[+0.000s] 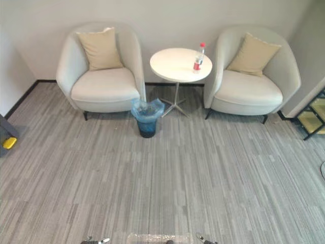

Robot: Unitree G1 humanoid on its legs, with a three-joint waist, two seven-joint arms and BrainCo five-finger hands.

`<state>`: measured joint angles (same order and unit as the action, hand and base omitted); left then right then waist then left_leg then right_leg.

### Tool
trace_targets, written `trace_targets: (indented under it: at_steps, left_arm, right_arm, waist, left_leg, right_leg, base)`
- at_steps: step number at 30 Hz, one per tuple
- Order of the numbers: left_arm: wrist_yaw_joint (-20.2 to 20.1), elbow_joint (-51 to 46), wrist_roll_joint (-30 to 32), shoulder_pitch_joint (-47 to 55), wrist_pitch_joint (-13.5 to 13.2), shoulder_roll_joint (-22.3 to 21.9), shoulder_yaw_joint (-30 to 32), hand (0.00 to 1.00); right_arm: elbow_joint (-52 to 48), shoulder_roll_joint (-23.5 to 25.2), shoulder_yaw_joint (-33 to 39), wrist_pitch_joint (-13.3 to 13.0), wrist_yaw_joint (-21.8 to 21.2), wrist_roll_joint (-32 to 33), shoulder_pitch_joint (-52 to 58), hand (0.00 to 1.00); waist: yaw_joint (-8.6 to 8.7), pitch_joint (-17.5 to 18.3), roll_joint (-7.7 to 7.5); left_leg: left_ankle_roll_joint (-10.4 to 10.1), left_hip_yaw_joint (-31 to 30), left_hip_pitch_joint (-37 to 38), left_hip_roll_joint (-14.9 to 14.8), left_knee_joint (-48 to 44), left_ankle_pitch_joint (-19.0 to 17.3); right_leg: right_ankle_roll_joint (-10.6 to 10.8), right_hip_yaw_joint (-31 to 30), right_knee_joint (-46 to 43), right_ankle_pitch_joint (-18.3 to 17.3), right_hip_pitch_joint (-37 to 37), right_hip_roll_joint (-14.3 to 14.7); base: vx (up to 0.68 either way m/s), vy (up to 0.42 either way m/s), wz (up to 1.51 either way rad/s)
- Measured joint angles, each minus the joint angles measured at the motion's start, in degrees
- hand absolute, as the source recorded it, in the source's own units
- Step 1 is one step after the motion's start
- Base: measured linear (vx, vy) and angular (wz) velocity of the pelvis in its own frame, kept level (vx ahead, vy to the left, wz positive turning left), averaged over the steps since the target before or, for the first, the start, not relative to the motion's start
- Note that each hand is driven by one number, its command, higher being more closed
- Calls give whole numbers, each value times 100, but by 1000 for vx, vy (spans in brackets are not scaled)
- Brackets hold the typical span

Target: Gather rubbish on tea table into small bin, then transfer packed bag to large trash can.

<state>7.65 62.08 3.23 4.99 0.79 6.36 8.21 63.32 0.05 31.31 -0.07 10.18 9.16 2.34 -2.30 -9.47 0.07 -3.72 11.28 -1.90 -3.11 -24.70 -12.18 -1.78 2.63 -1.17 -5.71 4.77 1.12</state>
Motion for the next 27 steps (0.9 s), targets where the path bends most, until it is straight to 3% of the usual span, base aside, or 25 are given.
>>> trace_targets:
  at_steps: [3, 5, 8, 9, 10, 11, 12, 13, 14, 15, 16, 17, 19, 20, 21, 23, 24, 25, 27]
  left_arm:
    - [111, -200, -15, 47, 5, -190, 331, 0]
    - [137, -336, -92, 122, 1, -240, 388, 0]
    - [226, -390, -236, 153, 1, -255, 378, 0]
    - [228, -400, -237, 156, 1, -278, 386, 0]
    - [227, -400, -237, 160, 2, -292, 385, 0]
    - [220, -383, -235, 169, -1, -284, 374, 0]
    - [221, -332, -225, 183, -6, -197, 358, 0]
    - [216, -298, -220, 121, 3, -155, 359, 0]
    - [224, -304, -225, 128, 2, -169, 385, 0]
    - [223, -331, -227, 146, 0, -201, 442, 0]
    - [222, -342, -227, 153, 0, -201, 441, 0]
    - [216, -360, -216, 153, 4, -197, 434, 0]
    - [211, -428, -216, 107, 9, -210, 423, 0]
    - [211, -418, -220, 38, 18, -225, 424, 0]
    - [211, -416, -220, 17, 21, -234, 426, 0]
    - [214, -418, -229, -61, 20, -262, 436, 0]
    - [210, -410, -229, -106, 11, -292, 429, 0]
    - [210, -407, -228, -109, 7, -316, 423, 0]
    - [205, -390, -225, -125, -3, -462, 360, 0]
  right_arm:
    - [-128, -1, -21, 2, 71, 4, 6, 0]
    - [-167, 6, -126, 5, 129, 4, -28, 0]
    - [-157, 20, -94, 36, 156, 3, -68, 0]
    - [-163, 16, -89, 56, 174, -5, -67, 0]
    - [-164, 4, -86, 56, 174, -10, -63, 0]
    - [-151, -22, -34, 57, 172, -13, -64, 0]
    - [-128, 46, 42, 61, 170, -19, -2, 0]
    - [-155, 125, 108, 62, 168, -28, -9, 0]
    - [-183, 134, 111, 63, 171, -28, 16, 0]
    - [-230, 104, -7, 63, 159, -49, 108, 0]
    - [-247, 99, -51, 64, 151, -61, 127, 0]
    - [-316, 110, -192, 63, 115, -133, 155, 0]
    - [-486, 113, -365, 42, 83, -234, 175, 0]
    - [-644, 120, -427, 34, 76, -239, 182, 0]
    - [-651, 133, -468, 23, 72, -239, 182, 0]
    - [-775, 117, -564, 19, 48, -252, 167, 0]
    - [-778, 110, -551, 9, 31, -250, 159, 0]
    - [-784, 116, -555, -4, 21, -250, 146, 0]
    - [-774, 129, -557, -14, -21, -247, 77, 0]
  waist:
    - [-111, -76, 81]
    - [-132, -82, 106]
    - [-141, -82, 117]
    - [-152, -65, 155]
    - [-159, -49, 180]
    - [-182, 0, 225]
    - [-225, 130, 66]
    - [-247, 147, 15]
    - [-273, 156, 0]
    - [-338, 184, -34]
    - [-344, 199, -42]
    - [-345, 236, -55]
    - [-285, 252, -53]
    - [-270, 231, -35]
    - [-265, 215, -11]
    - [-218, 194, -11]
    - [-180, 184, -19]
    - [-130, 184, -19]
    - [-15, 184, -27]
  left_leg:
    - [67, -31, -746, -220, -1697, 198]
    - [61, -95, -1041, -231, -1986, -67]
    - [52, -107, -1220, -120, -748, -151]
    - [64, -131, -1224, -53, 240, 82]
    - [27, -183, -1208, -56, 540, 192]
    - [171, -207, -1106, 5, 697, 618]
    - [289, -34, -1075, 139, 775, 448]
    - [431, 117, -998, 219, 761, 297]
    - [459, 204, -897, 261, 769, 234]
    - [607, 485, -510, 368, 826, 110]
    - [624, 544, -409, 399, 871, 67]
    - [661, 631, -119, 494, 1051, 17]
    - [648, 677, 300, 527, 1282, -25]
    - [612, 676, 654, 517, 1487, -46]
    - [604, 682, 807, 508, 1565, -51]
    - [543, 682, 1239, 441, 1700, -85]
    - [543, 663, 1491, 374, 1781, -86]
    - [543, 642, 1554, 341, 1791, -85]
    - [543, 474, 1707, 217, 1791, -86]
  right_leg:
    - [-87, -311, -464, -289, -86, 34]
    - [-106, -623, -562, -372, -82, 35]
    - [-107, -1067, -523, -418, -90, -34]
    - [-8, -1266, -521, -536, -76, -56]
    - [22, -1299, -526, -578, -75, -54]
    - [97, -1453, -510, -648, -64, -81]
    - [197, -1568, -514, -681, -56, -213]
    - [399, -1560, -985, -853, -161, -305]
    - [454, -1573, -1299, -949, -231, -343]
    - [721, -1530, -2259, -1134, -452, -438]
    - [802, -1514, -2517, -1156, -517, -451]
    - [1248, -1416, -3390, -1081, -837, -500]
    - [1730, -1064, -4884, -776, -1492, -572]
    - [1619, -592, -5606, -736, -1817, -732]
    - [1483, -355, -5776, -737, -1928, -843]
    - [968, 456, -5758, -886, -2191, -1246]
    - [740, 844, -5291, -993, -2295, -1371]
    - [683, 957, -5012, -1001, -2339, -1380]
    - [465, 935, -3493, -632, -2514, -1191]
  base:
    - [78, -40, -56]
    - [168, 58, -71]
    - [226, 164, -81]
    - [255, 214, -61]
    - [266, 228, -72]
    - [262, 197, -57]
    - [378, 232, -60]
    - [394, 218, -47]
    - [457, 219, -65]
    - [353, 168, -59]
    - [415, 203, -63]
    - [275, 136, -30]
    - [346, 127, -25]
    - [344, 83, -17]
    - [321, 51, -12]
    - [337, -3, -3]
    - [312, -50, 5]
    - [315, -99, 14]
    - [400, -217, 27]
